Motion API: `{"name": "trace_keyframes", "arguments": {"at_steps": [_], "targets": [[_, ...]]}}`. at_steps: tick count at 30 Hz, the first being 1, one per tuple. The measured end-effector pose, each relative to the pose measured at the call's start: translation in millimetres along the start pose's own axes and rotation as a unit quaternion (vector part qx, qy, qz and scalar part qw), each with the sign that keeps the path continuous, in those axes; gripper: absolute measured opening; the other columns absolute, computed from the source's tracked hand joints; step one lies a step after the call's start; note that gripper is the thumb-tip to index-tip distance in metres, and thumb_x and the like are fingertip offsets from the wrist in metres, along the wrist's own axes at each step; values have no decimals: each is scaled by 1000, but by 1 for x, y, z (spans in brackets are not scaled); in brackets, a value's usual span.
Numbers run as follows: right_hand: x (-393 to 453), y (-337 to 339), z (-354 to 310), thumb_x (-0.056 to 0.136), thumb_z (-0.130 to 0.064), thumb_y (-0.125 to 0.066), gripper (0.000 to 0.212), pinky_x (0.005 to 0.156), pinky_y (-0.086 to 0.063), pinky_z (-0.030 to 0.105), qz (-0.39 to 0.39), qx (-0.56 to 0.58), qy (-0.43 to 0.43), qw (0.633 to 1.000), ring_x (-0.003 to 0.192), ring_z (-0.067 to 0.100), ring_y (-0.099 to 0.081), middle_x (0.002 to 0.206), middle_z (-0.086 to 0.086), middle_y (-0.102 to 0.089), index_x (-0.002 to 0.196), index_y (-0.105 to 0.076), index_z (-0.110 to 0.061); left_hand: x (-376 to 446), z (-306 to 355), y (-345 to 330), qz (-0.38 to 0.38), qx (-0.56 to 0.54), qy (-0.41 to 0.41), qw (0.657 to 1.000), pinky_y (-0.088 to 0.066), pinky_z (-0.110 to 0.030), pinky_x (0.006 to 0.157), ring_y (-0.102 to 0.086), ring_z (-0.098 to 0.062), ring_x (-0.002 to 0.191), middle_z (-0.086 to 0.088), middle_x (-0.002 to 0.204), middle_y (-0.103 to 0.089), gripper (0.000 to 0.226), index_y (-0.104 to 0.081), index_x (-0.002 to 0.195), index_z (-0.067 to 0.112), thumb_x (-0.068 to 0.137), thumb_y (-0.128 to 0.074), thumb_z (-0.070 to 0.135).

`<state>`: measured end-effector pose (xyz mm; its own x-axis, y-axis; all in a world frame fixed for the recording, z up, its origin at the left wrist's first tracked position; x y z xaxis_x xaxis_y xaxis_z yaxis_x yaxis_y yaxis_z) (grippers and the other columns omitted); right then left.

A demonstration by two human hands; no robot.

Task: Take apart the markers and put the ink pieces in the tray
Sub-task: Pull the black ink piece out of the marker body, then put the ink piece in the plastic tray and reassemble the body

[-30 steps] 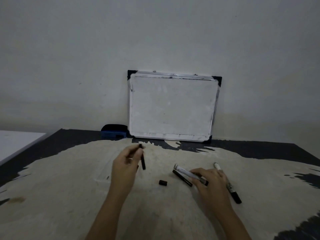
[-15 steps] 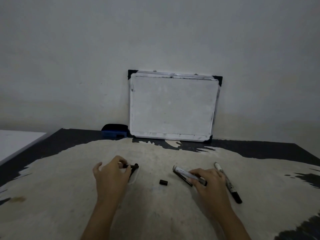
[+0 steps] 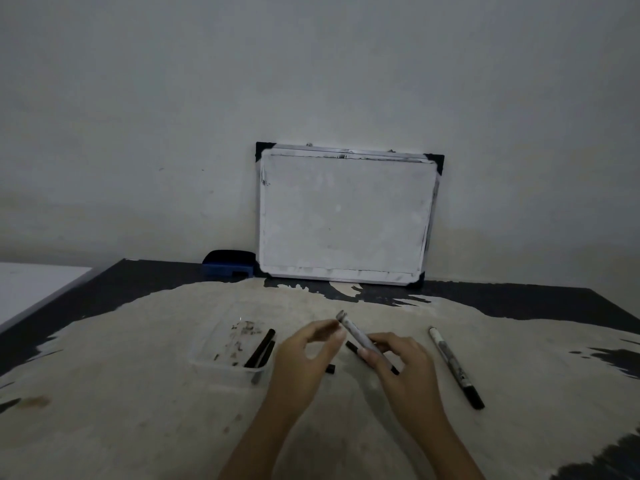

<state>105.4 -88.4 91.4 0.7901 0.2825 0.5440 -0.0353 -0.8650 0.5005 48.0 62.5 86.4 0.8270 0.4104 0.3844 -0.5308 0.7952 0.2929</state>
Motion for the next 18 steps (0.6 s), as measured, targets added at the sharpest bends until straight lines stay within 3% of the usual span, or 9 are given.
{"name": "trace_keyframes", "arguments": {"at_steps": [4, 6, 11, 14, 18], "targets": [[-4, -10, -8, 73, -56, -51, 13, 83, -44, 43, -15, 7, 24, 1000, 80, -2, -56, 75, -23, -65, 82, -59, -52, -7, -14, -15, -30, -90, 54, 994, -55, -35, 87, -63, -1, 95, 9, 97, -72, 26, -68, 99, 29, 78, -62, 42], [-5, -16, -9, 73, -54, -52, 11, 82, -41, 37, -26, -5, 29, 999, 79, -3, -54, 73, -24, -64, 82, -58, -52, -7, -15, -14, -21, -119, 59, 991, -54, -39, 88, -65, -6, 95, 7, 95, -74, 24, -70, 96, 27, 77, -64, 39], [-3, -14, 9, 76, -39, -69, 18, 84, -25, 27, -1, -105, -19, 994, 90, 4, -53, 87, -24, -59, 93, -65, -35, -5, 7, 8, 68, -103, -17, 992, -51, -16, 80, -65, 0, 86, 9, 84, -73, 10, -69, 87, 26, 82, -61, 27], [-8, -10, 33, 77, -37, -69, 29, 92, -30, 29, 10, -180, -93, 979, 101, 9, -53, 103, -14, -62, 105, -62, -32, -5, 20, 24, 123, -59, -67, 988, -46, -7, 80, -63, 6, 84, 16, 82, -69, 16, -66, 85, 30, 76, -56, 37], [-11, -12, 48, 79, -38, -67, 29, 89, -33, 28, -10, -215, -139, 967, 99, 11, -52, 101, -8, -60, 105, -64, -27, -4, 21, 30, 136, -30, -90, 986, -46, -5, 81, -61, 10, 86, 22, 84, -65, 10, -62, 86, 33, 77, -60, 28]]}}
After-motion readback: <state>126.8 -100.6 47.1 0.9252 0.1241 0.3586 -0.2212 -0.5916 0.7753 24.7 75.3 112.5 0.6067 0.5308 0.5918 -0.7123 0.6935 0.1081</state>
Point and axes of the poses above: each hand's wrist, its own x-axis towards the middle knuckle, its own y-axis out of the back of the hand, z = x × y, the point moved 9 cm from there along x, towards the middle knuckle
